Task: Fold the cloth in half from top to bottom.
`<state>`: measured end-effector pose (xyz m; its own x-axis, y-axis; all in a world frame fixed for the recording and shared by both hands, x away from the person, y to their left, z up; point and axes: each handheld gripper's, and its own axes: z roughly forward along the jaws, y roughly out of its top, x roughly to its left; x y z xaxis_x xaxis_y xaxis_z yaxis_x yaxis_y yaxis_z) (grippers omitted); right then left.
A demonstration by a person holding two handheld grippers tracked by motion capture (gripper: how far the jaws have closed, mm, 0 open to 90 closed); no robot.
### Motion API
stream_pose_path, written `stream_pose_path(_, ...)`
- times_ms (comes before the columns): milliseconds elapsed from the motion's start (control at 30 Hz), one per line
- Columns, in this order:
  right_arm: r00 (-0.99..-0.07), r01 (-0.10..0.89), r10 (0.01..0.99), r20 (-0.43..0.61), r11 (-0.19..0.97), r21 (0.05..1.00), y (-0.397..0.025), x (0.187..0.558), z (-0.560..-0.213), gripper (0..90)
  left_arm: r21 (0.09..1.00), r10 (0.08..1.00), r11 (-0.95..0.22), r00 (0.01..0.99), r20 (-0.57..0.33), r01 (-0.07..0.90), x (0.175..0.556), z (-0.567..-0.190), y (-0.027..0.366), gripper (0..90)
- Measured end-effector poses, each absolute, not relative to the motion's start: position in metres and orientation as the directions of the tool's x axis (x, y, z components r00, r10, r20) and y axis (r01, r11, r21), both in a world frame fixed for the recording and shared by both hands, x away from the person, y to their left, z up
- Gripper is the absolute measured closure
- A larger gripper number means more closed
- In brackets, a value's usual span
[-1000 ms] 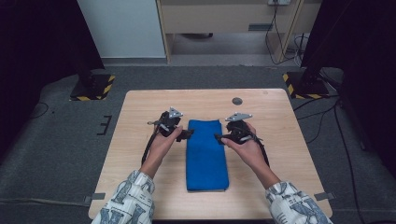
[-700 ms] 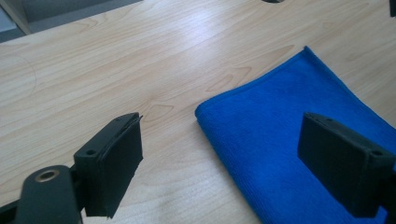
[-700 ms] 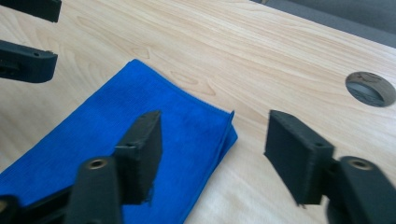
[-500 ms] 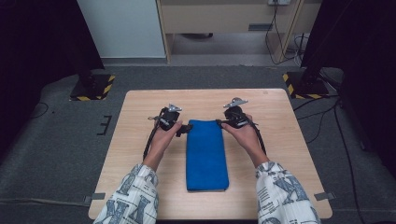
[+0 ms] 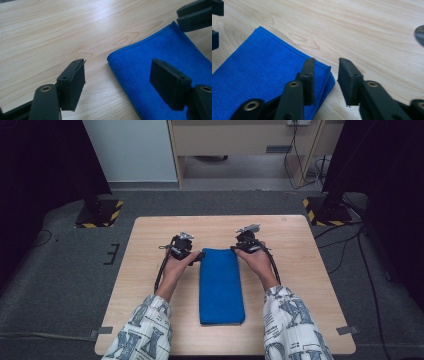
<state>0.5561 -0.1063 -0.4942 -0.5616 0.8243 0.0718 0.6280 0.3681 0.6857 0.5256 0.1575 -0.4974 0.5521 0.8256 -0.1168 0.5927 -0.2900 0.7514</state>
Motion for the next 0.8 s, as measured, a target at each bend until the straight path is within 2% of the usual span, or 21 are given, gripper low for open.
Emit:
stream_pose_path(100,-0.563,0.643,0.823,0.074,0.381,0.664,-0.105,0.559,-0.499,68.1,0.741,0.821,-0.299,0.558,-0.123,0.602,0.527,-0.501,0.157,29.4)
stream_pose_path(300,-0.523,0.687,0.847,0.098,0.350,0.637,-0.102,0.564,-0.508,57.0,0.737,0.818,-0.294,0.559,-0.135,0.608,0.528,-0.504,0.155,29.4)
stream_pose_path(367,-0.519,0.697,0.849,0.096,0.356,0.623,-0.101,0.565,-0.511,56.2,0.738,0.819,-0.293,0.558,-0.134,0.608,0.528,-0.504,0.154,30.1)
stream_pose_path(567,-0.513,0.709,0.851,0.113,0.346,0.615,-0.100,0.566,-0.519,61.1,0.740,0.825,-0.281,0.548,-0.139,0.611,0.528,-0.505,0.154,32.9)
stream_pose_path(800,-0.536,0.701,0.836,0.119,0.362,0.614,-0.098,0.563,-0.520,80.1,0.736,0.836,-0.282,0.534,-0.126,0.615,0.531,-0.509,0.154,38.8)
